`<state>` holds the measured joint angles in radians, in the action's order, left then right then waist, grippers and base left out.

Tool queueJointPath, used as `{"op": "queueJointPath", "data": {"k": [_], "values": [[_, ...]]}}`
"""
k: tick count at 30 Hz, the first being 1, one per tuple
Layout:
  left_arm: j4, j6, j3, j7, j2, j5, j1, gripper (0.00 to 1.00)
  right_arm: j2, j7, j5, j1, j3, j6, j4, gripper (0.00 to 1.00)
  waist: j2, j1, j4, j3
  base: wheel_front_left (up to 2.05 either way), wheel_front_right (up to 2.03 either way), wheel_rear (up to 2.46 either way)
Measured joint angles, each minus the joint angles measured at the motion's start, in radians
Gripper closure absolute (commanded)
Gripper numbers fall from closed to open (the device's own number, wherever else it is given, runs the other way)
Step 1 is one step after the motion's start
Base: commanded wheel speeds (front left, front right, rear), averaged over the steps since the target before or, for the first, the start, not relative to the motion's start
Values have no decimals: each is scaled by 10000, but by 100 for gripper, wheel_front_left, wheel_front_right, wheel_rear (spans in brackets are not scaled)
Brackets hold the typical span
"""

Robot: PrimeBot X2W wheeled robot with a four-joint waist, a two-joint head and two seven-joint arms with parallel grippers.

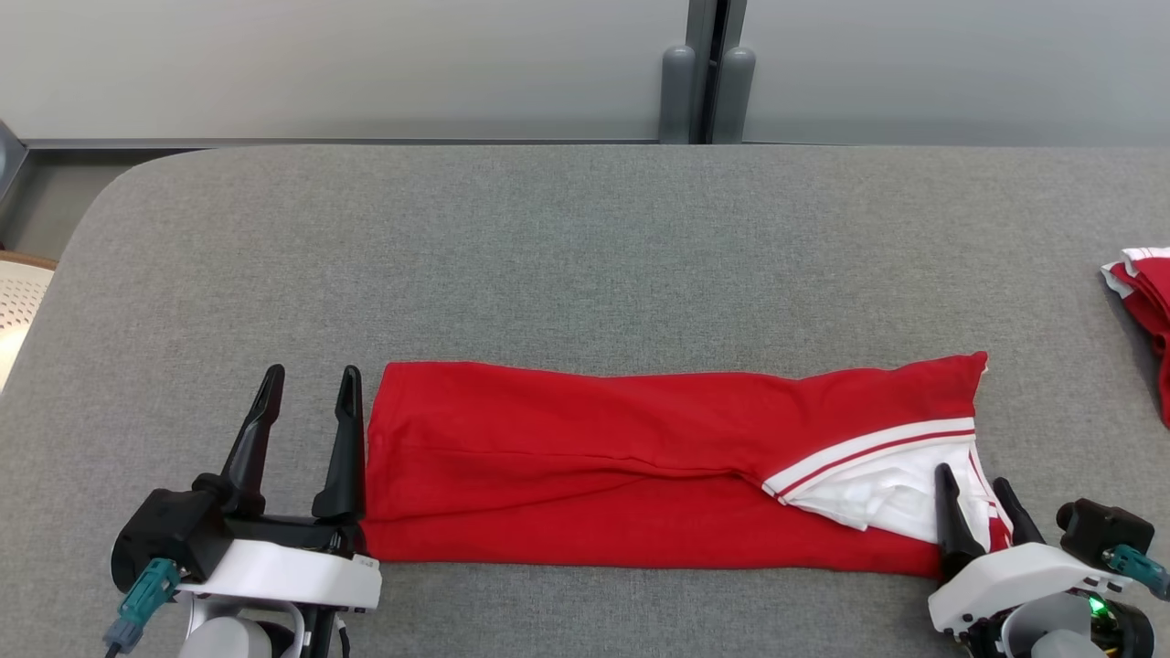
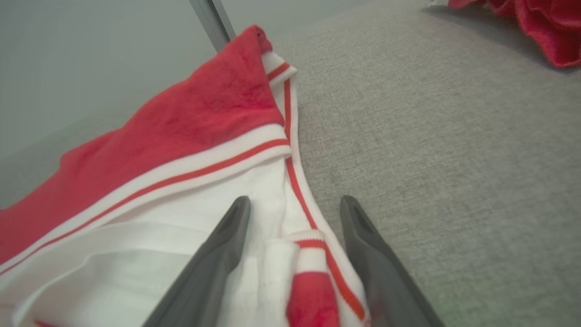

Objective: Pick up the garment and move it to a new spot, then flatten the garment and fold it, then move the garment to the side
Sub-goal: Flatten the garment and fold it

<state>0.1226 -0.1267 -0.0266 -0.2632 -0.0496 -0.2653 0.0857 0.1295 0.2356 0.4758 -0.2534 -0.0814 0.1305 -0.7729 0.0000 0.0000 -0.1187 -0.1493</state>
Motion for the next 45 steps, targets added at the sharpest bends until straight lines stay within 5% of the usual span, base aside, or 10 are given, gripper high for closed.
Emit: {"op": "queueJointPath", "data": {"k": [1, 3, 13, 22, 27, 34, 45], "values": [[2, 0, 0, 0, -2, 0, 2, 0, 0, -27, 82, -40, -79, 0, -73, 0, 0, 0, -12, -15, 0, 0, 0], [13, 0, -6, 0, 4, -2, 12, 0, 42, -36, 224, -110, -276, 0, -171, 100, 0, -1, -28, -35, 0, 0, 0], [150, -2, 10, 0, 0, 0, 33, 0, 382, 107, 500, -345, -499, 21, -449, 100, 0, 0, -3, -76, 0, 0, 0], [199, -13, -17, 0, 4, -104, 55, 0, 1542, 236, -458, -1001, 1628, 13, -1315, 100, 0, 0, -14, 4, 0, 0, 0], [228, 21, 13, 0, 2, -215, 53, 0, 1396, 244, -1118, -1230, 1958, 13, -1087, 100, 0, 0, 15, 111, 0, 0, 0], [268, 107, -13, 0, 2, -334, -8, 0, 754, -370, -1143, -1103, 1333, 2, 309, 100, 0, 0, 161, 337, 0, 0, 0], [261, 222, -117, -2, 4, -424, -172, 0, -529, -2560, 238, 154, -545, 2, 4533, 100, 0, 0, 261, 709, 0, 0, 0]]}}
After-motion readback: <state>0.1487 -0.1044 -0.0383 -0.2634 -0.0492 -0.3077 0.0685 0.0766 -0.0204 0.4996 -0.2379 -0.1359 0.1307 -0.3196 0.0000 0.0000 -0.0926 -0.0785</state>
